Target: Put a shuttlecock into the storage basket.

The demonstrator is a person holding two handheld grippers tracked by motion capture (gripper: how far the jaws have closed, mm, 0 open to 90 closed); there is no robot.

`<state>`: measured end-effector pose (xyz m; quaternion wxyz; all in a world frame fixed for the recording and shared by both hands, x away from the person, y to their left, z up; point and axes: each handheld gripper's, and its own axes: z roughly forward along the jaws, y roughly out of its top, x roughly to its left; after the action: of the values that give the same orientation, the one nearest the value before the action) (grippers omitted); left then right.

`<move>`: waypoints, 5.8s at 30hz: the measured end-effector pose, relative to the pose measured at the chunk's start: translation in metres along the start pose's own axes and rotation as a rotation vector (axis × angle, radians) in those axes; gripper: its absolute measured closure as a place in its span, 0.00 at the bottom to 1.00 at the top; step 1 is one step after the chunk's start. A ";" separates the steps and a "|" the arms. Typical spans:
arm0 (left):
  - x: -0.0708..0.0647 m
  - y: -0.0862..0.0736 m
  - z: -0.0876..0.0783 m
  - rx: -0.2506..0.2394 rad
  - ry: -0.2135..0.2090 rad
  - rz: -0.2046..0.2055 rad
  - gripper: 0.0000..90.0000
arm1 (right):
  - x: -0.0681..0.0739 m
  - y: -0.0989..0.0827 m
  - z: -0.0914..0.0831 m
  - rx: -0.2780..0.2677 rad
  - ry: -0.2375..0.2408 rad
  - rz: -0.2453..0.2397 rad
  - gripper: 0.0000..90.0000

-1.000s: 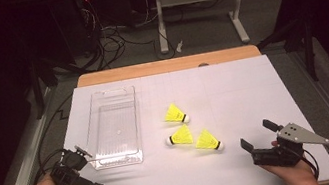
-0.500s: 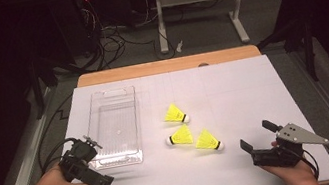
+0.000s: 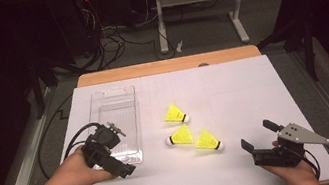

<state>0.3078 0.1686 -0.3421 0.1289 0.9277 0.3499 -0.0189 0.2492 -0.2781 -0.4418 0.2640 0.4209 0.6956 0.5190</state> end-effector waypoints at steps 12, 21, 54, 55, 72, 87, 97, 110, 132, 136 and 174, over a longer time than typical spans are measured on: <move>-0.008 0.029 0.008 0.005 -0.006 0.055 0.01 | -0.001 0.000 -0.001 0.000 -0.002 0.004 0.02; -0.017 0.049 0.023 -0.008 -0.045 0.096 0.01 | -0.001 0.001 -0.001 0.000 -0.002 0.003 0.03; -0.022 0.103 0.065 -0.008 0.022 0.178 0.01 | -0.002 0.003 -0.001 -0.010 0.012 -0.002 0.03; -0.022 0.104 0.067 -0.002 0.018 0.178 0.01 | -0.002 0.003 -0.001 -0.010 0.011 -0.002 0.03; -0.020 0.121 0.084 0.054 -0.015 0.169 0.05 | -0.001 0.004 -0.001 -0.014 0.017 0.002 0.03; -0.010 0.129 0.103 0.122 -0.026 0.142 0.18 | -0.001 0.004 -0.002 -0.016 0.019 0.002 0.03; -0.007 0.133 0.116 0.157 -0.041 0.148 0.29 | -0.002 0.004 -0.002 -0.020 0.019 0.004 0.03; -0.004 0.135 0.123 0.164 -0.017 0.148 0.42 | -0.002 0.004 -0.002 -0.021 0.021 0.007 0.03; -0.009 0.141 0.131 0.202 -0.006 0.189 0.61 | -0.002 0.004 -0.003 -0.024 0.015 0.009 0.03; -0.011 0.141 0.132 0.203 0.004 0.191 0.65 | -0.002 0.004 -0.003 -0.024 0.015 0.009 0.03; -0.018 0.126 0.097 0.132 0.007 0.247 0.71 | -0.002 0.003 -0.002 -0.019 0.010 0.007 0.04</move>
<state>0.3818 0.0416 -0.4047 0.0679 0.9702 0.2316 -0.0228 0.2495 -0.2802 -0.4388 0.2629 0.4181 0.6904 0.5286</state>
